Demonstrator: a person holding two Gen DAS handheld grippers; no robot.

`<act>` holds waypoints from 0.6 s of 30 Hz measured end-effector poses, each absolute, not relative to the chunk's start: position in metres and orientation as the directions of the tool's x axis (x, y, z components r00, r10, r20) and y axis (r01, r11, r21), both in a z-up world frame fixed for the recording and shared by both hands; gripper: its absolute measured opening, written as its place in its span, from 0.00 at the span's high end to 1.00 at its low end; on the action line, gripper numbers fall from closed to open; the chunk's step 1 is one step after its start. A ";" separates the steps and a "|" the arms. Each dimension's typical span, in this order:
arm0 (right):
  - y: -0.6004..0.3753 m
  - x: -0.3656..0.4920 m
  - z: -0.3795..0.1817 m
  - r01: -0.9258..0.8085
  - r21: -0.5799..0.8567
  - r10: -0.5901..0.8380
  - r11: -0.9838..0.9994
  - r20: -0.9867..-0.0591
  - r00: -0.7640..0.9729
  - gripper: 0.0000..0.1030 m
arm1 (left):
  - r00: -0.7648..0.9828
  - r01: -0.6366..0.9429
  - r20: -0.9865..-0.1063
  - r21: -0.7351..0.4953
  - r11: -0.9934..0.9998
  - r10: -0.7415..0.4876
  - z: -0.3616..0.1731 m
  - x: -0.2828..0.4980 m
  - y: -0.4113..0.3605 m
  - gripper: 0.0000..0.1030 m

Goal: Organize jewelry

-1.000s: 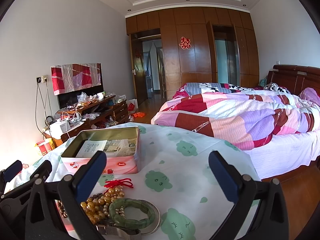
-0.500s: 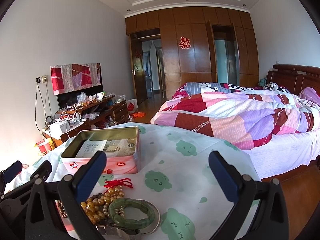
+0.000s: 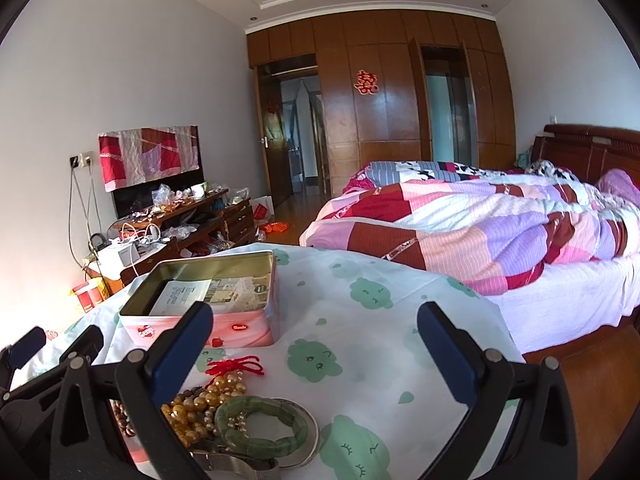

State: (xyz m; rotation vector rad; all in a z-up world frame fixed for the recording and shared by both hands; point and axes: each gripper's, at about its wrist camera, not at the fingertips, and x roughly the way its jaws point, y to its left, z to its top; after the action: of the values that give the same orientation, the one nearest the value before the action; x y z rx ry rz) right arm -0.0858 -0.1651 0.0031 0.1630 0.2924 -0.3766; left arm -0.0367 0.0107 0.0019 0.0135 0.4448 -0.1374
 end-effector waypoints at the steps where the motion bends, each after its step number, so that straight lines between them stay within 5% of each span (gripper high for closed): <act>1: -0.169 -0.087 0.002 0.391 0.117 -0.339 0.913 -0.316 0.886 0.00 | 0.883 0.146 -0.447 -0.031 0.989 -0.145 0.001 -0.035 0.013 0.25; 8: -0.208 -0.091 -0.010 0.416 0.236 -0.298 0.878 -0.411 0.861 0.01 | 0.823 0.150 -0.538 -0.104 0.983 -0.182 -0.006 -0.033 0.046 0.25; 14: -0.226 -0.096 -0.012 0.365 0.264 -0.221 0.893 -0.449 0.866 0.23 | 0.765 0.198 -0.608 -0.095 0.976 -0.214 -0.012 -0.030 0.053 0.25; 18: -0.230 -0.092 -0.017 0.320 0.313 -0.144 0.894 -0.476 0.867 0.25 | 0.724 0.243 -0.638 -0.120 0.963 -0.262 -0.012 -0.021 0.046 0.36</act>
State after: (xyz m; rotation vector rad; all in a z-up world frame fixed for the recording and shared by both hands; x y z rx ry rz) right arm -0.0921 -0.2304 -0.0169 0.3962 0.4609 -0.2499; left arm -0.0210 0.0463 -0.0125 -0.0285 0.7081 -0.2785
